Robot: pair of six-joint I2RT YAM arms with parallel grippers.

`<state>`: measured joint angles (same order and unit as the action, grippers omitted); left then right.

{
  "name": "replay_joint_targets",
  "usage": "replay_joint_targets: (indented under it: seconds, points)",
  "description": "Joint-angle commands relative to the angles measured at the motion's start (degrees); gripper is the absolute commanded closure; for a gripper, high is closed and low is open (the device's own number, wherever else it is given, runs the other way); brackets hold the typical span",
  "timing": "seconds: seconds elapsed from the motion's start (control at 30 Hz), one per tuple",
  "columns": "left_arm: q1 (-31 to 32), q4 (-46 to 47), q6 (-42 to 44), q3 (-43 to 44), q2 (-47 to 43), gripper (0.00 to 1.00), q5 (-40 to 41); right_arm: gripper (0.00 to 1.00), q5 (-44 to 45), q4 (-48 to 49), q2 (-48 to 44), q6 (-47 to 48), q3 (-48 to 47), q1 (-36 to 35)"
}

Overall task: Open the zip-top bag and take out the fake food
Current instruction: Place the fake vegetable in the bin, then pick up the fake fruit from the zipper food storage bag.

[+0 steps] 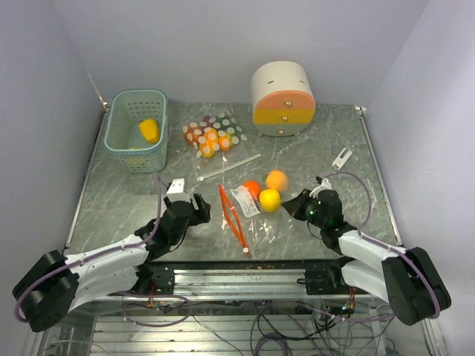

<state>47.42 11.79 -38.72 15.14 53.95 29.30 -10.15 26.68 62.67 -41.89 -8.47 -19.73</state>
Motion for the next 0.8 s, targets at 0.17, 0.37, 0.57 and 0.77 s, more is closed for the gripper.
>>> replay_joint_targets:
  seconds: [0.17,0.37,0.57,0.77]
  points:
    - [0.7,17.2,-12.1,-6.1,4.7,0.29,-17.3,0.87,2.9,-8.1,-6.1,2.8,-7.2,-0.3]
    - [0.7,38.9,-15.0,-5.3,20.6,0.29,-28.1,0.84,6.5,-10.2,-3.0,5.7,-11.6,0.8]
    - [1.2,49.6,-16.5,-2.9,31.6,0.30,-31.0,0.83,4.7,-7.9,1.7,5.1,-13.7,3.5]
    - [1.2,47.9,-13.9,1.5,35.3,0.41,-31.3,0.83,4.4,-8.2,3.4,5.5,-13.7,4.6]
